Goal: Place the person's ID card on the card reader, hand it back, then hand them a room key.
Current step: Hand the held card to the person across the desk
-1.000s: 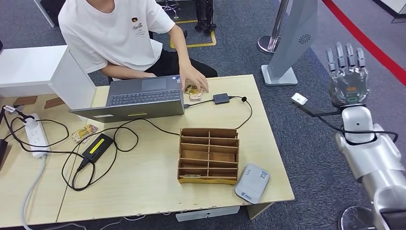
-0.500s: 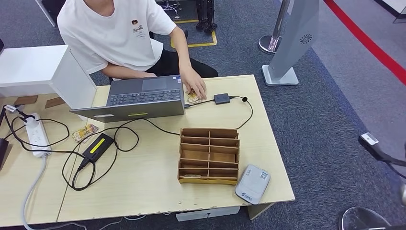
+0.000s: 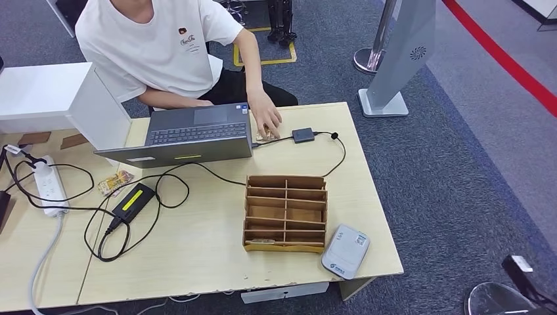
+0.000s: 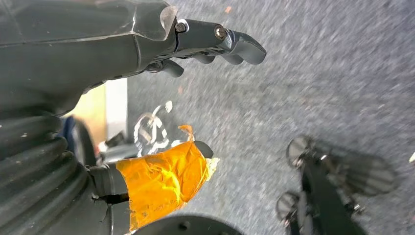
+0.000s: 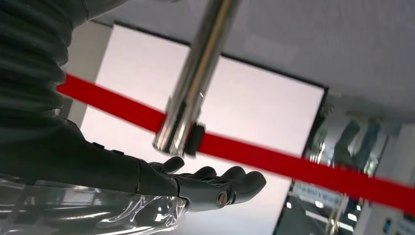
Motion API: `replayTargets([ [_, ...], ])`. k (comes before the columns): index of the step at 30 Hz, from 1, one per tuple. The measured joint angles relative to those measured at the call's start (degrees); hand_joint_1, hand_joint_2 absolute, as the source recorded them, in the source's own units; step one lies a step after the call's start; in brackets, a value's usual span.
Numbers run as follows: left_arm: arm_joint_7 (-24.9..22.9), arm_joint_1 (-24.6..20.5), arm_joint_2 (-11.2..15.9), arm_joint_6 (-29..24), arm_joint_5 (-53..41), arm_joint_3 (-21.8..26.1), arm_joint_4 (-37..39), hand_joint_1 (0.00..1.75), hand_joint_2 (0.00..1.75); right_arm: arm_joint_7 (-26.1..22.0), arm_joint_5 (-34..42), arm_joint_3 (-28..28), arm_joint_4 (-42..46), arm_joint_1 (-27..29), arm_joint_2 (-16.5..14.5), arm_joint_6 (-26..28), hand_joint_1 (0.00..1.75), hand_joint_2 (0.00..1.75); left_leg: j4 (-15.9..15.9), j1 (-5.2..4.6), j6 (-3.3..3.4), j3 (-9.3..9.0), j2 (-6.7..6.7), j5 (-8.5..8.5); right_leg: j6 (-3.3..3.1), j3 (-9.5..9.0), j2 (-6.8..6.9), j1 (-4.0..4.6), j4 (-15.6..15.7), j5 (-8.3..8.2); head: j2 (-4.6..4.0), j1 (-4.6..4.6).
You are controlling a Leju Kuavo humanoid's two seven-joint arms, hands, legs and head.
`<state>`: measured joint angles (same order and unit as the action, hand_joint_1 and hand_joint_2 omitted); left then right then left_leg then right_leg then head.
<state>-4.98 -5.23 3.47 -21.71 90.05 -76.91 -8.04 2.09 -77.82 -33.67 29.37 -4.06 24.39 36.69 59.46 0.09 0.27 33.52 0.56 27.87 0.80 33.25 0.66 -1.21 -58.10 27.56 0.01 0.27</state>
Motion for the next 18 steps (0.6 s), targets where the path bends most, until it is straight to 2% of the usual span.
replayTargets([
  [3,-1.1,0.0,-0.6,0.7,-0.1,2.1,0.0,0.0,1.75,-1.9,0.1,-3.0,-4.1,1.0,-3.9,0.0,0.0,1.75,0.0,0.03,-0.01,-0.01,0.0,0.0,-0.03,-0.01,0.01,0.04,0.0,0.02,0.0,0.04],
  [7,-1.7,0.1,-1.4,2.0,-0.1,4.6,0.0,0.0,0.0,-7.1,3.0,-8.3,-9.6,2.3,-11.1,-0.4,0.0,1.75,-0.1,0.13,-0.09,-0.01,-0.03,0.04,-0.13,-0.01,0.0,0.14,0.0,0.08,0.0,0.02],
  [11,-2.2,0.1,-1.8,2.5,-0.2,5.8,0.0,0.0,0.0,-6.9,2.9,-11.6,-13.3,3.1,-17.3,-1.8,0.0,1.75,-0.1,0.15,-0.15,-0.05,-0.16,0.05,-0.21,-0.01,-0.07,0.18,-0.1,0.13,-0.01,0.02],
  [15,-2.1,0.1,-1.9,2.7,-1.0,6.2,0.0,0.0,1.75,-4.6,1.6,-13.2,-15.5,3.4,-22.0,-5.0,0.0,1.75,-0.1,0.17,-0.17,-0.08,-0.23,0.05,-0.23,-0.01,-0.13,0.2,-0.1,0.13,0.0,0.02],
  [18,-2.8,0.0,-1.9,1.2,-2.8,6.0,0.0,0.0,1.75,0.4,-1.3,-13.4,-16.6,3.6,-25.1,-9.6,0.0,1.75,-0.1,0.19,-0.19,-0.1,-0.28,0.05,-0.24,-0.02,-0.16,0.23,-0.1,0.13,0.0,0.07],
])
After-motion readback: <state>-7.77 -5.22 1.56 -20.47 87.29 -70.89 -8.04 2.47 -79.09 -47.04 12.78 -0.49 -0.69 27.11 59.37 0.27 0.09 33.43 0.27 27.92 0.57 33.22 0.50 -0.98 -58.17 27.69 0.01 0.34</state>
